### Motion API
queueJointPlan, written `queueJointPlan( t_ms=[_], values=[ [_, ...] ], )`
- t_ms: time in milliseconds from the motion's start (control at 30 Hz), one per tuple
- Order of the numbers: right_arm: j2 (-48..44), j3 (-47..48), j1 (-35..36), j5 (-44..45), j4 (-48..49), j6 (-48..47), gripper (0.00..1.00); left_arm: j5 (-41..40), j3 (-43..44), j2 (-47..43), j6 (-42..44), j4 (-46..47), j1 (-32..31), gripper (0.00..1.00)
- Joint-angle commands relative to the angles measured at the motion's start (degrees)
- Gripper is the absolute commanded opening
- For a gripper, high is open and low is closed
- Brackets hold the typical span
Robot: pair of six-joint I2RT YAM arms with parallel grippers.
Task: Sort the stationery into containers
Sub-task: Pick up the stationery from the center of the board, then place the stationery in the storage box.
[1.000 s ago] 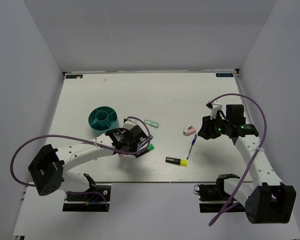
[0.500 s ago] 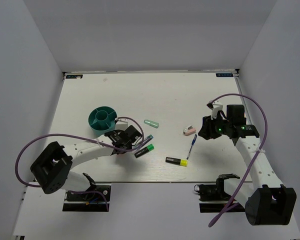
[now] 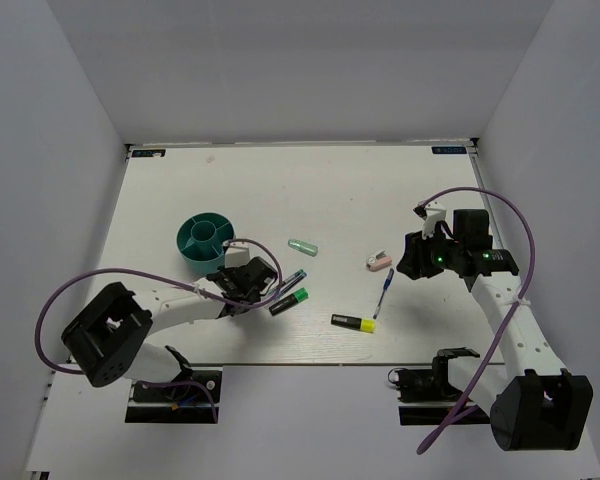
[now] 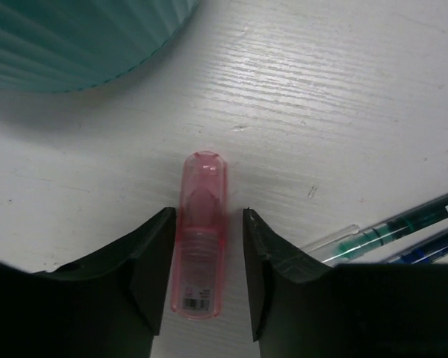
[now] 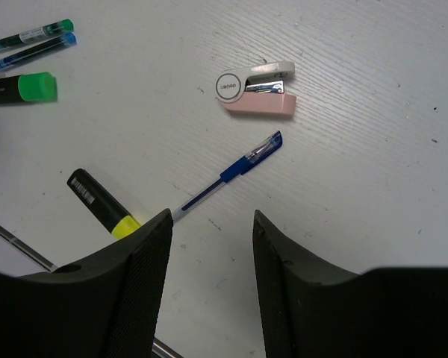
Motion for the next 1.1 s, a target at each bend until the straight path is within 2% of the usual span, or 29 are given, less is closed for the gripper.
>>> queueJointPlan(
  t_ms=[0,67,100,200,333,500,567,633,700,733,900,1067],
  values=[
    [-0.43,-0.04,-0.28,0.06,0.07,-0.10,0.51,0.83,-3.32,0.72,-0.09,2.33,0.47,0.50],
    [-0.34,-0.12,-0.36,0.06,0.24,-0.10,0.51,1.44,-4.20,0.02,0.35,3.03,0.47,0.42],
    [-0.43,-0.04,-0.28,0.06,0.16,-0.10,0.51,1.45,-4.46,-0.33,0.78,3.38,0.38,0.32],
    [-0.60,-0.12,-0.28,0.32,0.33,-0.18,0.51,1.10,-3.68,-3.14,2.45,1.82,-1.55,0.17],
    [-0.52,-0.04,-0.36,0.50,0.51,-0.27,0.51,-1.36,3.93,-8.15,4.21,-4.93,-6.64,0.08],
    [-0.69,-0.04,-0.28,0.32,0.33,-0.19,0.51,-4.78,11.33,-14.91,8.34,-10.67,-7.53,0.05],
    [-0.78,-0.30,-0.36,0.41,0.33,-0.10,0.52,-9.96,13.63,-17.02,11.14,-13.22,-7.27,0.04],
    [-1.13,-0.30,-0.28,0.15,0.59,-0.19,0.52,-14.09,15.13,-19.30,12.47,-14.19,-5.51,0.02],
    [-1.13,-0.39,-0.37,-0.03,0.42,-0.10,0.52,-15.51,14.87,-22.20,13.97,-14.72,1.66,0.00],
    [-1.13,-0.39,-0.36,-0.03,0.42,-0.10,0.52,-15.34,14.87,-22.22,13.97,-14.72,1.70,0.00],
    [-0.26,-0.21,-0.36,-0.12,0.42,-0.10,0.52,-9.90,14.79,-24.41,2.49,-21.21,13.97,0.00],
    [-0.96,-0.30,-0.28,-0.30,0.51,-0.01,0.54,-2.61,14.34,-23.63,-5.62,-23.24,22.07,0.00]
  ],
)
